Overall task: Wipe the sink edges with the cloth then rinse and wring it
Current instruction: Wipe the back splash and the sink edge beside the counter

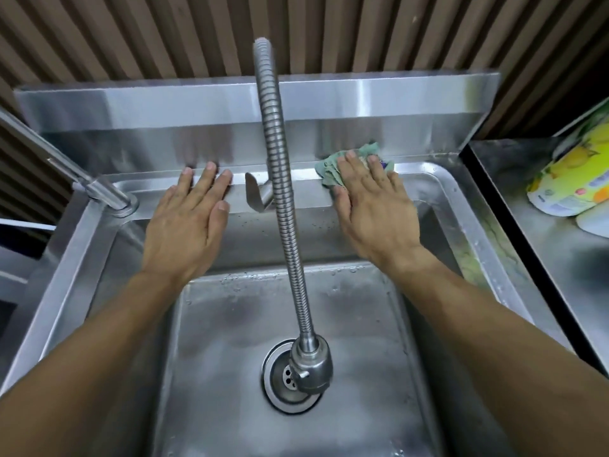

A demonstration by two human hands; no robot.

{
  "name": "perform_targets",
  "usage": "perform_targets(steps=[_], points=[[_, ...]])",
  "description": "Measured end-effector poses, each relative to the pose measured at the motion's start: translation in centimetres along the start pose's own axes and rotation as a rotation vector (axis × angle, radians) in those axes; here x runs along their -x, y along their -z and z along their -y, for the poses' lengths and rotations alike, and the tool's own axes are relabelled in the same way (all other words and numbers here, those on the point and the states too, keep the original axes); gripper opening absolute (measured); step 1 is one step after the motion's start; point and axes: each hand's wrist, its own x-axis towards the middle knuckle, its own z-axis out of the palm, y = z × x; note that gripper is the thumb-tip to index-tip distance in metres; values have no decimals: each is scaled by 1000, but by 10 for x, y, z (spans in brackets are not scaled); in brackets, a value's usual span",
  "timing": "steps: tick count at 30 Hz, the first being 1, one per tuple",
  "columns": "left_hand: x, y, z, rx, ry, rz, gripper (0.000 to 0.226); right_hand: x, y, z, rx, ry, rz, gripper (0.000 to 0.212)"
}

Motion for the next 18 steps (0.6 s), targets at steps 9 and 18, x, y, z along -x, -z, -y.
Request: perform_targets(steps=[9, 18], points=[[48, 20, -22, 312, 113, -123, 53, 4, 1, -12, 47, -123, 64, 61], [80, 79, -223, 745, -184, -320, 36, -1, 7, -23, -20, -141, 122, 60]])
